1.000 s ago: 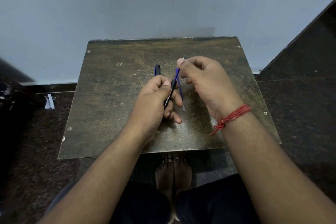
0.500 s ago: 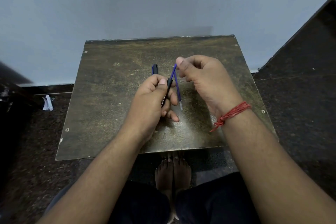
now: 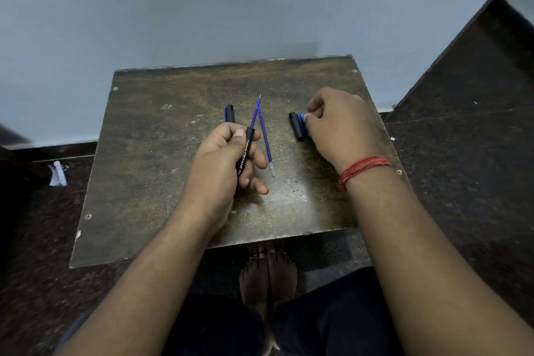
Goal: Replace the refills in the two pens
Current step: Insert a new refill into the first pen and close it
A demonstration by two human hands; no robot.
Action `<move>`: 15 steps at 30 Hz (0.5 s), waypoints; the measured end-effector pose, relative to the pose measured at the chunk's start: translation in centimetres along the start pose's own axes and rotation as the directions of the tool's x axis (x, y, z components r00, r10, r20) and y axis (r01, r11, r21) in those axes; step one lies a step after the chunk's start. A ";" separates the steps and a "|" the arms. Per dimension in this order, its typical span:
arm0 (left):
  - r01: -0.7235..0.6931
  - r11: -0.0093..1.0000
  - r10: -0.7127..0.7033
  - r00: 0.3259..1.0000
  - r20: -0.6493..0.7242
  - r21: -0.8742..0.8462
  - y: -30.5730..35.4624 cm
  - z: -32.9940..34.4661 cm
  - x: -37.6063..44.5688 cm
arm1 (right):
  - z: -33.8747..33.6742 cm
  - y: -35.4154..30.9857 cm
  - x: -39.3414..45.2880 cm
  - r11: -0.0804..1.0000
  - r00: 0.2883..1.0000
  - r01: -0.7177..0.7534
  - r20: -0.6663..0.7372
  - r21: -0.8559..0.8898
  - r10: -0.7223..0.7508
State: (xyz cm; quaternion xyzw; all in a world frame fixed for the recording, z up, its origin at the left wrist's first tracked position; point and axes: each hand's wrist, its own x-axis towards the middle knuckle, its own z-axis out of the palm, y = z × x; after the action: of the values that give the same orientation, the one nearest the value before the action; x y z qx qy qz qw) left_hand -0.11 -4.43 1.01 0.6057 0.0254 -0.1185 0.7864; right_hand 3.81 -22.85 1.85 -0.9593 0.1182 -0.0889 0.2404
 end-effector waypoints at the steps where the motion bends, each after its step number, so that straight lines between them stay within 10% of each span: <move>1: -0.001 1.000 0.001 1.000 -0.003 0.001 0.0 0.0 0.0 | 0.2 -0.2 -0.1 1.000 1.000 0.014 0.009 -0.018 -0.014; 9: -0.003 1.000 0.003 1.000 0.003 -0.007 -0.2 0.0 0.2 | 0.5 -0.7 -0.2 0.999 0.999 -0.011 0.040 -0.053 0.014; 15: -0.010 1.000 0.010 1.000 0.024 -0.003 -0.5 -0.3 0.3 | -0.2 -1.8 0.0 0.911 0.997 -0.083 0.032 0.403 0.076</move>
State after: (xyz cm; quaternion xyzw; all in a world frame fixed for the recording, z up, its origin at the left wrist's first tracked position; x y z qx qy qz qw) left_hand 0.14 -4.28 0.42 0.6034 0.0132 -0.1216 0.7880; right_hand 4.07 -21.39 2.90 -0.8840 0.1344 -0.0941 0.4378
